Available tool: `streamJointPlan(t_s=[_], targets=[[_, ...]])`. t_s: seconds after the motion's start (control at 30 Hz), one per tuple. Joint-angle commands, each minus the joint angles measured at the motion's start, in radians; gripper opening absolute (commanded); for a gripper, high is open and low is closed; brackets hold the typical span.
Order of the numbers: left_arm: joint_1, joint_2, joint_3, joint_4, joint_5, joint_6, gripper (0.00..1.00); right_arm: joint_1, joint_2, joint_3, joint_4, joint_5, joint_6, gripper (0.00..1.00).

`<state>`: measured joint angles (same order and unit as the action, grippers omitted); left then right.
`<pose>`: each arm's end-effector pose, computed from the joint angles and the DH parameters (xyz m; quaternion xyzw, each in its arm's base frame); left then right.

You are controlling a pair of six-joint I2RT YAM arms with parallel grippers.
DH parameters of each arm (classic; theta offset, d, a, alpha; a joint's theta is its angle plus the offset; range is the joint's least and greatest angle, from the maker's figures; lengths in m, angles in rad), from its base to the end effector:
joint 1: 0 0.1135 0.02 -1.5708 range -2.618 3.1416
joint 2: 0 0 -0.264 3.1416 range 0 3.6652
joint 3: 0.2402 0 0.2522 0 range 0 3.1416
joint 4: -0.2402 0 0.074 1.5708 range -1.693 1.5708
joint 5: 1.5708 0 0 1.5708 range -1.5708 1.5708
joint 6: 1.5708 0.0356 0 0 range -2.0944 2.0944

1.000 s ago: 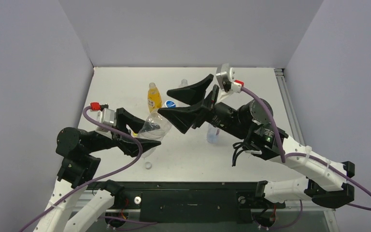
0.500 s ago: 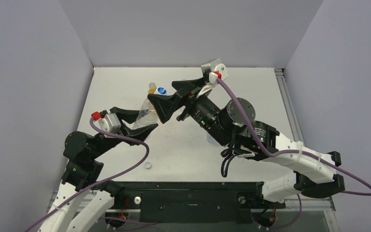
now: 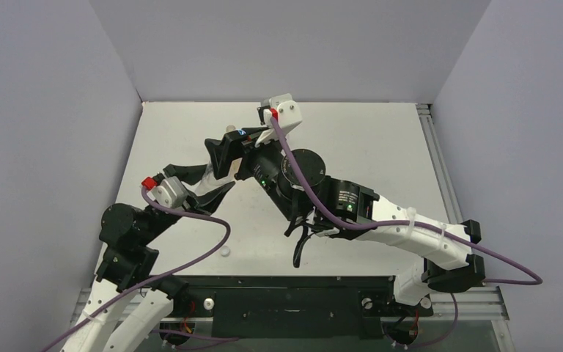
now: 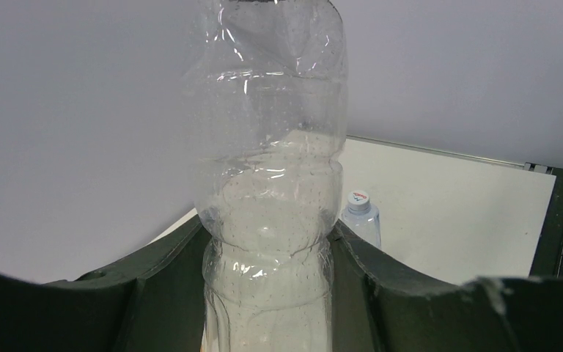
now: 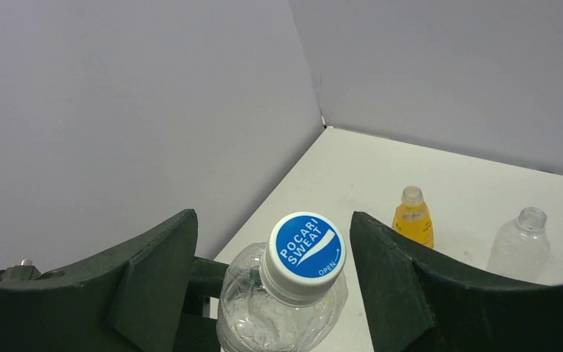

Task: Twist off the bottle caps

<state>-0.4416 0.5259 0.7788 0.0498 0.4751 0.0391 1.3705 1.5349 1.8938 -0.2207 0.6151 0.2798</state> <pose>0.0967 -0.0637 0.3969 0.3212 0.5141 -0.2931 0.7393 0.0840 0.3104 0.5337 -0.1294 0.6535 0.3932 0.6337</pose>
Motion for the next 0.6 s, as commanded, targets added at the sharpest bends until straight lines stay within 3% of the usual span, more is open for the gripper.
streamJointPlan(t_s=[0.0,0.3,0.57], targets=[[0.003,-0.012,0.002,0.044,0.001,0.018,0.0,0.012,-0.002,0.053,0.039,0.059,0.011,0.68],[0.003,-0.02,-0.005,0.044,-0.001,0.021,0.0,0.013,-0.017,0.02,0.085,0.029,0.04,0.5],[0.003,-0.021,-0.008,0.042,-0.003,0.023,0.0,0.013,-0.044,-0.027,0.118,0.024,0.046,0.27]])
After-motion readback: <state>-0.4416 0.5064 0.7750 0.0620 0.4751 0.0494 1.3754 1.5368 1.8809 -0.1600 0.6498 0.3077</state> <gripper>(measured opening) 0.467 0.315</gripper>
